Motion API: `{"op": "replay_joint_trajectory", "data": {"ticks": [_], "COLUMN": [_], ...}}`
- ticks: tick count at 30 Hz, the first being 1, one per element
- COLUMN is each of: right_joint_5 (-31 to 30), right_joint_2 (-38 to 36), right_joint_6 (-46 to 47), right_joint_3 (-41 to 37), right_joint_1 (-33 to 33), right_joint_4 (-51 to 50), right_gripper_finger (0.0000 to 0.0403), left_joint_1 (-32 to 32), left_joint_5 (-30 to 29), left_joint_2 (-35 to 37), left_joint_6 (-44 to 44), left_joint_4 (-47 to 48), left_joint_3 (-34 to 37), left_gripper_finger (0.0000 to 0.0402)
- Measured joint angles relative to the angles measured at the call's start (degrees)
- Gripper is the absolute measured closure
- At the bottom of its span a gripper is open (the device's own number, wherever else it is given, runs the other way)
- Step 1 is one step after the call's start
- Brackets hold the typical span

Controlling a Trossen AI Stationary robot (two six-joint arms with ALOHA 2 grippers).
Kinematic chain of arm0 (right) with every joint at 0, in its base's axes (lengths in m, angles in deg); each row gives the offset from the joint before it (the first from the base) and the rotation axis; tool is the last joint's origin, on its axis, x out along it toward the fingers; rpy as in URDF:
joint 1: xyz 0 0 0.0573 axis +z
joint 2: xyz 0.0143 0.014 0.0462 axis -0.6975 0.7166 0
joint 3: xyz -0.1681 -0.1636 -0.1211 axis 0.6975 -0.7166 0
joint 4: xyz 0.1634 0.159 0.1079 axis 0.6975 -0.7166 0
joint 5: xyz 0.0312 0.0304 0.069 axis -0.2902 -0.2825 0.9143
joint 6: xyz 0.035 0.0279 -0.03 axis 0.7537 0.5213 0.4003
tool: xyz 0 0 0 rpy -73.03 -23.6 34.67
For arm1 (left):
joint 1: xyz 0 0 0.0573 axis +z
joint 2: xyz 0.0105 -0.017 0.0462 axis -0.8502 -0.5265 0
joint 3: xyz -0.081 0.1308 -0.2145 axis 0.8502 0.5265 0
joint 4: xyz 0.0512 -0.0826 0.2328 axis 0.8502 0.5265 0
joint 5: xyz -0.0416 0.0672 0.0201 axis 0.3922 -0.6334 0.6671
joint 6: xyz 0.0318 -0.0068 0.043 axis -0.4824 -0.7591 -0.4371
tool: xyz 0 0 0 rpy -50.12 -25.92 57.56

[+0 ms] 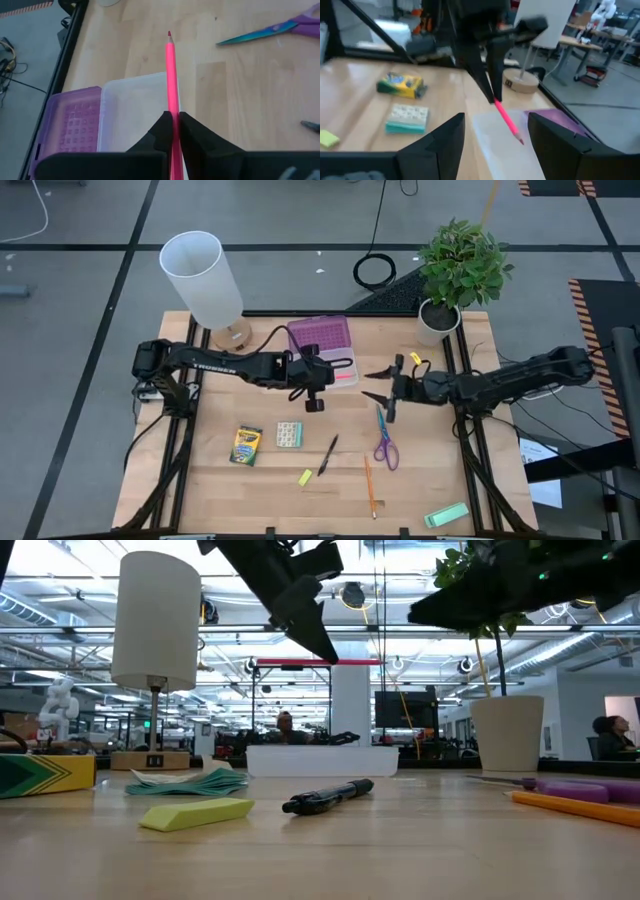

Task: Pack school essentials
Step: Put the pink pencil into the purple supply box

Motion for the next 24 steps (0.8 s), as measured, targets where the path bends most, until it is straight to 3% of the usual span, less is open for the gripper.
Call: {"op": "replay_joint_trajectory", "data": {"ticks": [6,14,24], "right_joint_5": [3.39,12.78,14.76], "right_joint_2": [5.45,7.25,10.3], "right_joint_6": [-3.03,-4.87,-6.26], "right_joint_3": [3.38,4.98,4.98], "right_joint_1": [-3.4,-8.99,-10.98], "right_joint_4": [0.1,-0.62,0.24], "right_gripper_finger": [0.019,0.0198,0.0222], "left_joint_1": [0.22,0.22,0.22], "left_joint_5": [0.02,0.02,0.02], "left_joint_2": [0.0,0.0,0.0], "left_joint_6": [-0.52,-0.47,-0.8], "left_joint_4": [-0.02,-0.25,-1.3], "left_joint_3": [0.0,0.0,0.0], "left_gripper_finger": [0.0376,0.0376,0.0376]}}
